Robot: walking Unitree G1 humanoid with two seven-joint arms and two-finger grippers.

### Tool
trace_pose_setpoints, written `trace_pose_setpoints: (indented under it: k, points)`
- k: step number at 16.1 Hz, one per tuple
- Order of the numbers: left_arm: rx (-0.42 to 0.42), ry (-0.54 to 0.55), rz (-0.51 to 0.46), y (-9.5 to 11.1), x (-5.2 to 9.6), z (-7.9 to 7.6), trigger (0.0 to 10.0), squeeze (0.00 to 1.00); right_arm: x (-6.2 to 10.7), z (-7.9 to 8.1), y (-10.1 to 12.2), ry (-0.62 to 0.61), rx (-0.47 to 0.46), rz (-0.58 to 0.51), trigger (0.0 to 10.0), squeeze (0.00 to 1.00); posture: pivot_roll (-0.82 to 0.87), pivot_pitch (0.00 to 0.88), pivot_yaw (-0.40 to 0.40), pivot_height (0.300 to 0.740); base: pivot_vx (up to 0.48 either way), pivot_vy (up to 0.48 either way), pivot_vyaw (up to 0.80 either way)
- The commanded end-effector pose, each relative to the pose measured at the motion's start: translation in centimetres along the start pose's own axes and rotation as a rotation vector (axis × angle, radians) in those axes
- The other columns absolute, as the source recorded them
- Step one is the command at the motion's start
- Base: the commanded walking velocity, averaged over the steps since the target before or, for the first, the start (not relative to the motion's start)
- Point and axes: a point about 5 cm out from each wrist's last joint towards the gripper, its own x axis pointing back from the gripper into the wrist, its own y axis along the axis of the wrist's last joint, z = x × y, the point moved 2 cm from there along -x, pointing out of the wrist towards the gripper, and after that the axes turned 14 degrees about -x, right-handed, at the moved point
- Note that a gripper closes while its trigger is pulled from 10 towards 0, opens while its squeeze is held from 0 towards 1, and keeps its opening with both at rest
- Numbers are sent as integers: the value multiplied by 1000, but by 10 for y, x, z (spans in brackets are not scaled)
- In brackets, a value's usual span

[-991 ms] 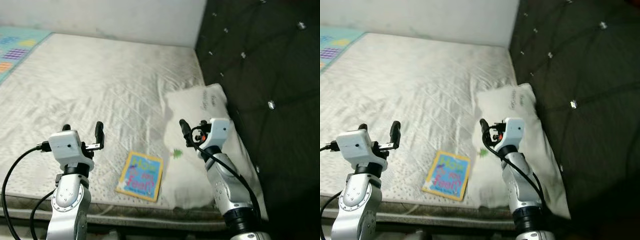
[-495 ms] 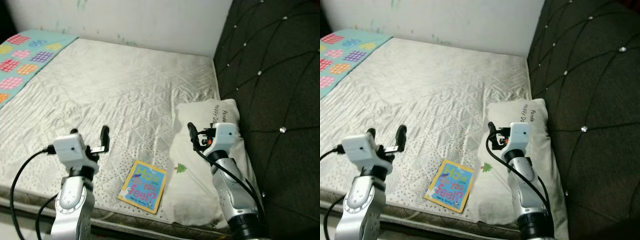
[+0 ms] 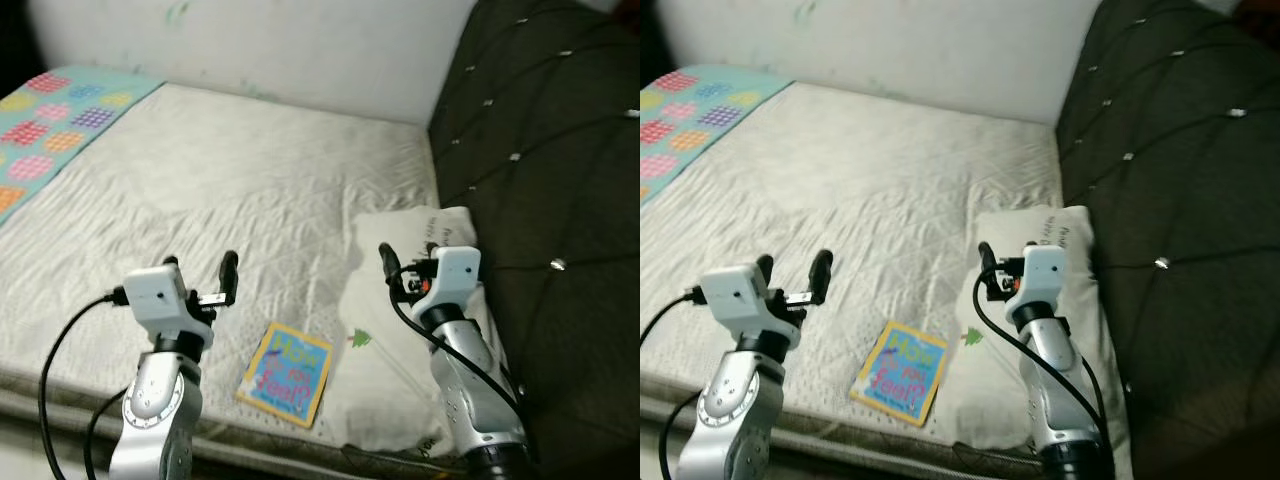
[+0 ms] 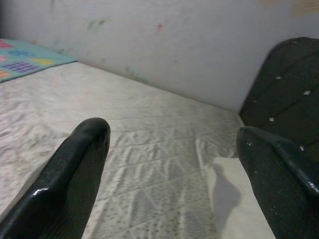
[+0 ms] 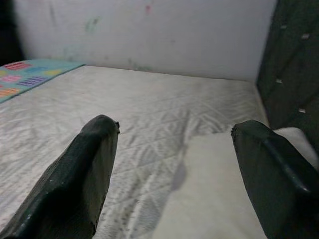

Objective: Clean up the room

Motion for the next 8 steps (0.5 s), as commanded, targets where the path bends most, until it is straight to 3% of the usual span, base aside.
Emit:
trace_pose_setpoints:
  k: [1,2,8]
  points:
    - [7,-19,-14,6,-2,-3,10000,0,1,-3,5,-13,5,-12,10000,0,54,0,-87,740,0,307,-800]
    - [7,-15,-12,6,-2,-2,10000,0,1,-2,6,-6,7,-11,10000,0,52,7,-87,740,0,334,-575]
    - [7,-14,-3,8,-2,0,10000,0,1,2,6,1,-17,0,10000,0,50,26,-72,740,0,352,0]
